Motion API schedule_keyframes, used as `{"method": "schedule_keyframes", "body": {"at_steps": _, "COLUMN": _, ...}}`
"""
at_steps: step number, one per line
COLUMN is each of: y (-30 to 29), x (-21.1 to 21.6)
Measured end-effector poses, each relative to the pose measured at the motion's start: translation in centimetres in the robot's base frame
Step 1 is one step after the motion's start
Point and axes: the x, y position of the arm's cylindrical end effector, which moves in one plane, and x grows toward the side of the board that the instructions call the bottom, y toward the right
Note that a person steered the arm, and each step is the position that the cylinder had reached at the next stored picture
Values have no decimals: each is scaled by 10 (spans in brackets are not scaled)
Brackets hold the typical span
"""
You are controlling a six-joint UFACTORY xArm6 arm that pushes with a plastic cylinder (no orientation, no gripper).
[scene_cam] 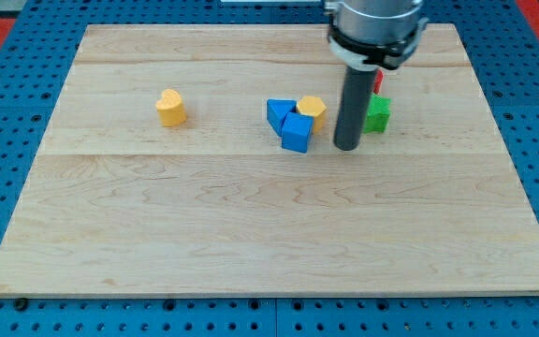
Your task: Push yellow hexagon above blue triangle
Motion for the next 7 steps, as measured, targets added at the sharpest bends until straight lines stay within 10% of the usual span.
{"method": "schedule_keyframes", "body": {"at_steps": 7, "y": -60, "x": -64}}
